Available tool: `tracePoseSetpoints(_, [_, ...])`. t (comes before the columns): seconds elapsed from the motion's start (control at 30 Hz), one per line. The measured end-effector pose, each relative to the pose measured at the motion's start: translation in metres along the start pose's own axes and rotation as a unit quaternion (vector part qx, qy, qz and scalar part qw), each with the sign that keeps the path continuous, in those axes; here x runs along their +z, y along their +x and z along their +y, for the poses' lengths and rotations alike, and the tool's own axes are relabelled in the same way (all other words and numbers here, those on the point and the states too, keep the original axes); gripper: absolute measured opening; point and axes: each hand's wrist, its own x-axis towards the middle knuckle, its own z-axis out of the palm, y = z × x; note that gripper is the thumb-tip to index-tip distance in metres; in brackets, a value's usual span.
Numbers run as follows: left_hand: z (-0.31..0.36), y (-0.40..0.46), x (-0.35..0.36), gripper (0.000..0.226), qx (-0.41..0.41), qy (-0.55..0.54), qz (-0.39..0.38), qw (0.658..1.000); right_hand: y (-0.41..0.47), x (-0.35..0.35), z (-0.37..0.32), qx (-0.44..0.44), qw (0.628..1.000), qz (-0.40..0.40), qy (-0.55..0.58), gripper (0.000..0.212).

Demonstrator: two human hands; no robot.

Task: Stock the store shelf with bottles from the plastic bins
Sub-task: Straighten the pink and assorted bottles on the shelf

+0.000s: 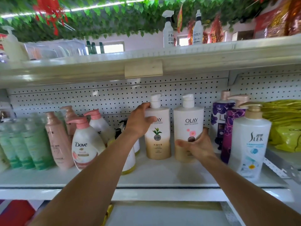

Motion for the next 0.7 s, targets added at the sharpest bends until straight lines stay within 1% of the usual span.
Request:
tracePoseSetpoints(0.1, [-0.001, 0.002, -0.001, 0.054, 0.006, 0.025, -0.012, 1.000, -0.015, -0.002, -0.003, -0.004, 1.000, -0.011, 0.004, 0.083])
tracePoseSetpoints(0.17, [-0.001, 0.003, -0.003, 0.060, 0.015, 0.053, -0.028, 0.998, -0.026, -0.003, -0.006, -0.007, 1.000, -0.016, 0.005, 0.083])
tracePoseSetpoints(0.23, [-0.001, 0.000, -0.007, 0.067, 0.013, 0.058, -0.031, 0.998, -0.035, -0.003, -0.009, -0.011, 1.000, -0.022, 0.013, 0.083])
tracePoseSetpoints(0.3, [-0.001, -0.010, -0.012, 0.066, 0.024, 0.034, -0.005, 0.999, -0.045, 0.000, -0.012, -0.015, 0.999, -0.020, 0.019, 0.082])
tracePoseSetpoints(0.37, [-0.001, -0.026, -0.013, 0.058, 0.050, -0.001, 0.033, 0.998, -0.052, 0.003, -0.016, -0.017, 1.000, -0.013, 0.019, 0.081])
tracePoseSetpoints(0.47, [-0.003, -0.059, -0.004, 0.049, 0.067, -0.079, 0.062, 0.993, -0.060, 0.008, -0.020, -0.017, 1.000, -0.008, 0.014, 0.081])
tracePoseSetpoints(0.57, [-0.011, -0.095, 0.011, 0.047, 0.053, -0.166, 0.038, 0.984, -0.066, 0.017, -0.024, -0.015, 1.000, -0.009, 0.006, 0.080])
tracePoseSetpoints(0.63, [-0.021, -0.114, 0.021, 0.050, 0.041, -0.168, 0.010, 0.985, -0.071, 0.024, -0.026, -0.013, 1.000, -0.008, 0.002, 0.079])
tracePoseSetpoints(0.7, [-0.032, -0.129, 0.030, 0.057, 0.010, -0.166, -0.030, 0.986, -0.075, 0.031, -0.029, -0.010, 1.000, -0.005, 0.003, 0.076])
